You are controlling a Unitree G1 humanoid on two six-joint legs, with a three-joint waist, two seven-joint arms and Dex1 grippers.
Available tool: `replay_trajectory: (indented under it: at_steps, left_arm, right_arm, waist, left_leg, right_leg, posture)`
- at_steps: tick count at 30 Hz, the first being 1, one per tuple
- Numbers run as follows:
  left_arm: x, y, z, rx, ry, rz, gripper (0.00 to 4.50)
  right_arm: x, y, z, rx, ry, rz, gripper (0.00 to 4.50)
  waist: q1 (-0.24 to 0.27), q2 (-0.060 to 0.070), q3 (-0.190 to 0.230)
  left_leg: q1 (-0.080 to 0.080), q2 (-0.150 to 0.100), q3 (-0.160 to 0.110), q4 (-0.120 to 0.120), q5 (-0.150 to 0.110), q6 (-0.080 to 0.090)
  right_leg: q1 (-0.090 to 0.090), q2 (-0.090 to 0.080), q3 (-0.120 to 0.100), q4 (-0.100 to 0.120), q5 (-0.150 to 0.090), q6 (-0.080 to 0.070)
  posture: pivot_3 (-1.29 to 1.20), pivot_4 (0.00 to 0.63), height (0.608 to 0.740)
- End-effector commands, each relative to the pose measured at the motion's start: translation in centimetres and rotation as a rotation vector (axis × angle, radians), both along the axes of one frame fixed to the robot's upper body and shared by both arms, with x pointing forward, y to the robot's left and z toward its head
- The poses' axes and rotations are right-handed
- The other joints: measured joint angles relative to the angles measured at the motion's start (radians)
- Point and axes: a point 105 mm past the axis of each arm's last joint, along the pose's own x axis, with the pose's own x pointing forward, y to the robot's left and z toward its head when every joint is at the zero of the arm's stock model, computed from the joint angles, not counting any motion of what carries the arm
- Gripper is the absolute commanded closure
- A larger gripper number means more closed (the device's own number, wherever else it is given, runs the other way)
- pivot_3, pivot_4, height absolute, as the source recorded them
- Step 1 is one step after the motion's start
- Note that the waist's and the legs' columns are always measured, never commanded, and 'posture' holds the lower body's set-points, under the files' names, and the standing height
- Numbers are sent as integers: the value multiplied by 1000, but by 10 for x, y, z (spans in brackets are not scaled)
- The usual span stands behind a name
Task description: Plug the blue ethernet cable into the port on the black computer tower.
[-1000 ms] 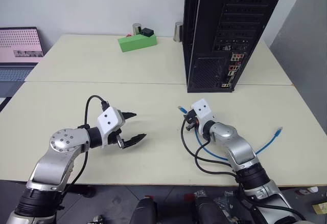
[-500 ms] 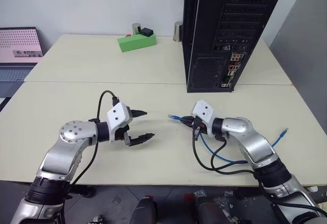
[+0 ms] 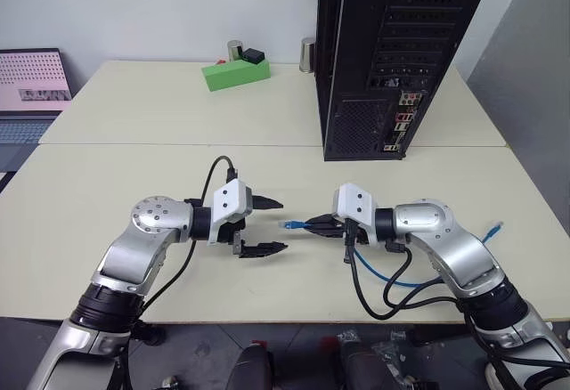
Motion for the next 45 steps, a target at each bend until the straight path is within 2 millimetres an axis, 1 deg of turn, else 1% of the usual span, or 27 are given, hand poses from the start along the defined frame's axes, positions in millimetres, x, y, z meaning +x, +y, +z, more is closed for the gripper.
replay_trajectory:
  at_steps: [1,10,12,13,16,22,24,25,26,28,30,31,33,34,36,39,41,43,45]
  left_arm:
    - [-1,-4,9,-19,-17,-39,1120]
    - [2,-7,5,-17,-20,-50,3026]
    - [2,-8,3,-16,-22,-51,3372]
    - [2,-8,3,-16,-24,-51,3627]
    - [3,-9,1,-15,-32,-51,4213]
    - [4,-8,-4,1,-59,-54,4229]
    - [5,-7,-5,6,-80,-52,4229]
    - [5,-7,-5,6,-92,-52,4230]
    - [5,-7,-5,6,-100,-52,4230]
    - [6,-8,-6,9,-127,-54,4230]
    - [7,-8,-7,13,-162,-54,4237]
    - [8,-8,-7,16,-193,-54,4239]
    - [9,-9,-7,26,-266,-62,4240]
    - [9,-10,-9,46,-340,-80,4240]
    - [9,-12,-12,82,-467,-113,4240]
    - [11,-12,-14,108,-633,-148,4240]
    - [10,-13,-12,128,-806,-192,4240]
    - [8,-15,-7,108,-950,-217,4241]
    - [6,-16,-4,82,-1022,-228,4242]
  right_arm:
    - [-5,2,10,5,-34,27,4500]
    - [-7,1,9,-10,-31,35,4500]
    - [-8,1,10,-12,-33,36,4500]
    - [-8,1,10,-12,-35,37,4500]
    - [-8,1,10,-22,-43,44,4500]
    - [-7,-3,5,-69,-51,52,4500]
    - [-8,-8,2,-105,-49,66,3982]
    - [-8,-12,1,-125,-51,73,3849]
    - [-8,-15,2,-136,-52,78,3524]
    - [-6,-25,6,-156,-56,74,3004]
    - [-4,-37,11,-172,-55,61,2592]
    - [-4,-42,14,-169,-41,51,2450]
    - [-4,-50,20,-134,0,25,1883]
    - [-5,-51,23,-75,53,4,1584]
    - [-8,-51,24,1,134,-16,1456]
    - [-10,-47,25,92,221,-36,1456]
    - [-12,-40,24,153,276,-49,1456]
    - [-12,-28,20,230,344,-60,1456]
    - [-11,-21,18,275,387,-71,1456]
  waist:
    - [0,0,0]
    - [0,0,0]
    - [0,0,0]
    - [0,0,0]
    - [0,0,0]
    - [0,0,0]
    - [1,0,0]
    - [2,0,0]
    - [3,0,0]
    - [4,0,0]
    - [5,0,0]
    - [5,0,0]
    - [6,0,0]
    - [6,0,0]
    - [5,0,0]
    - [5,0,0]
    - [6,0,0]
    - [6,0,0]
    - [7,0,0]
  left_leg:
    - [0,0,0,0,0,0]
    - [0,0,0,0,0,0]
    - [0,0,0,0,0,0]
    - [0,0,0,0,0,0]
    - [0,0,0,0,0,0]
    - [0,0,0,0,0,0]
    - [0,0,0,0,0,0]
    - [0,0,0,0,0,0]
    - [0,0,0,0,0,0]
    - [0,0,0,0,0,0]
    - [0,0,0,0,0,0]
    - [0,0,0,0,0,0]
    - [0,0,0,1,0,0]
    - [0,0,0,1,0,0]
    - [0,0,0,1,0,0]
    - [0,0,0,0,0,0]
    - [0,0,0,1,0,0]
    - [0,0,0,1,0,0]
    - [0,-1,0,1,0,0]
  right_leg:
    - [0,0,0,0,0,0]
    - [0,0,0,0,0,0]
    - [0,0,0,0,0,0]
    - [0,0,0,0,0,0]
    - [0,0,0,0,0,0]
    - [0,0,0,0,0,0]
    - [0,0,0,0,0,0]
    - [0,0,0,0,0,0]
    - [0,0,0,0,0,0]
    - [0,0,0,0,0,0]
    - [0,0,0,0,0,0]
    - [0,0,0,0,0,0]
    - [0,0,0,0,0,0]
    - [0,0,0,0,0,0]
    - [0,0,0,0,0,0]
    - [1,0,0,0,0,0]
    - [1,0,0,0,0,0]
    - [1,0,0,0,0,0]
    - [1,-1,0,0,0,0]
  posture:
    - [0,150,740]
    - [0,150,740]
    - [0,150,740]
    - [0,150,740]
    - [0,150,740]
    - [0,150,740]
    - [0,150,740]
    - [0,150,740]
    - [0,150,740]
    - [0,150,740]
    - [0,150,740]
    - [0,150,740]
    - [0,150,740]
    - [0,150,740]
    - [0,150,740]
    - [0,150,740]
    - [0,150,740]
    - [0,150,740]
    - [0,150,740]
